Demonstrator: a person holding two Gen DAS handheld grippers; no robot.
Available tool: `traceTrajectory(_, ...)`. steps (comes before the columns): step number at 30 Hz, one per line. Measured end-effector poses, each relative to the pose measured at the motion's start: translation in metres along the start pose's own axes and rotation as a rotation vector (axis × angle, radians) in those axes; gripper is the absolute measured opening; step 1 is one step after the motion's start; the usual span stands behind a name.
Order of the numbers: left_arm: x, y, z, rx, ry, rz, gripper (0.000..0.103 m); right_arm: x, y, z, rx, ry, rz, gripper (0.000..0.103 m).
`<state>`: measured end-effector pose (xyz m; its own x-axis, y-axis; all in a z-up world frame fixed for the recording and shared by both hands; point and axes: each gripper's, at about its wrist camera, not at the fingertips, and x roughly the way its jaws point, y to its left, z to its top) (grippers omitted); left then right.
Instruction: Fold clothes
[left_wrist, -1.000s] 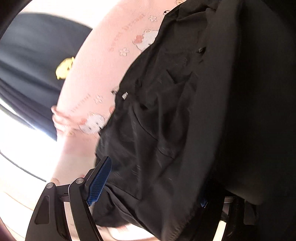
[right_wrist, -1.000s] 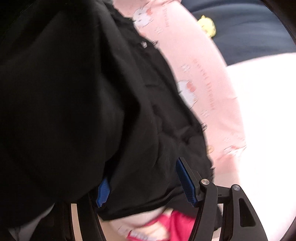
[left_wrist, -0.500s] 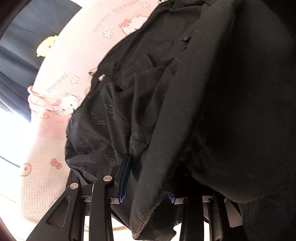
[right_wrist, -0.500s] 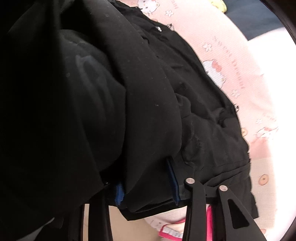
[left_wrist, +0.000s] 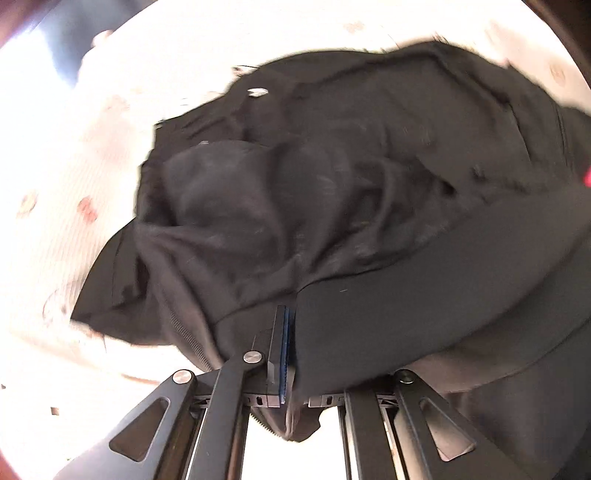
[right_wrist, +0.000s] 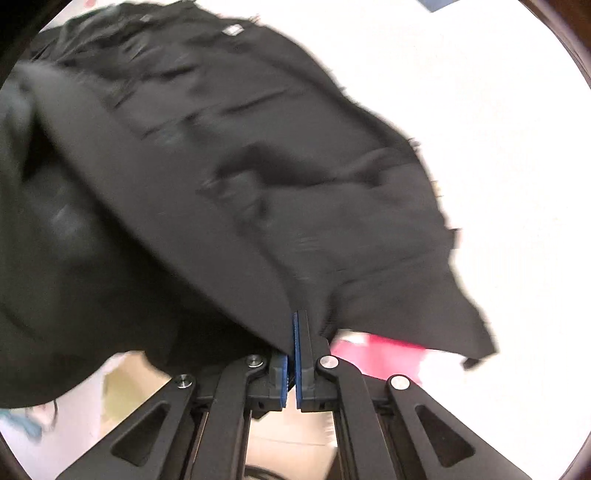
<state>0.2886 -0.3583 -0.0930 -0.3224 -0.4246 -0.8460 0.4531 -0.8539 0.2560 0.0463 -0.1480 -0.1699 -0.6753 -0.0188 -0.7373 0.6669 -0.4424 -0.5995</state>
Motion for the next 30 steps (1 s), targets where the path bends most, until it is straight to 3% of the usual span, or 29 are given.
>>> traceTrajectory(4,-0.015,0.002,0.008,-0.019,0.001,0.001,0.004,-0.024,-0.010,0.014,-0.037,-0.039,-0.168,0.000)
traceTrajectory(6,-0.019,0.018,0.002,-0.049,0.019,-0.020,0.004,-0.035,-0.016,0.015,-0.021,-0.035,-0.187,0.000)
traceTrajectory(9,-0.038,0.016,-0.020,-0.098,0.046,-0.055,0.004,-0.030,-0.032,0.019,0.035,0.020,-0.154,0.000)
traceTrajectory(14,-0.055,0.013,-0.020,-0.148,0.079,-0.100,0.004,-0.060,-0.013,0.009,0.072,0.083,-0.149,0.000)
traceTrajectory(19,-0.059,0.015,-0.016,-0.159,0.089,-0.151,0.004,-0.050,-0.041,0.005,0.159,0.133,-0.128,0.000)
traceTrajectory(26,-0.072,0.018,-0.023,-0.160,0.081,-0.223,0.004,-0.048,-0.044,-0.005,0.233,0.140,-0.099,0.000)
traceTrajectory(28,-0.079,0.021,-0.027,-0.188,0.089,-0.249,0.005,-0.051,-0.042,-0.008,0.248,0.140,-0.099,0.009)
traceTrajectory(30,-0.083,0.025,-0.029,-0.230,0.109,-0.277,0.006,-0.057,-0.038,-0.012,0.260,0.141,-0.108,0.032)
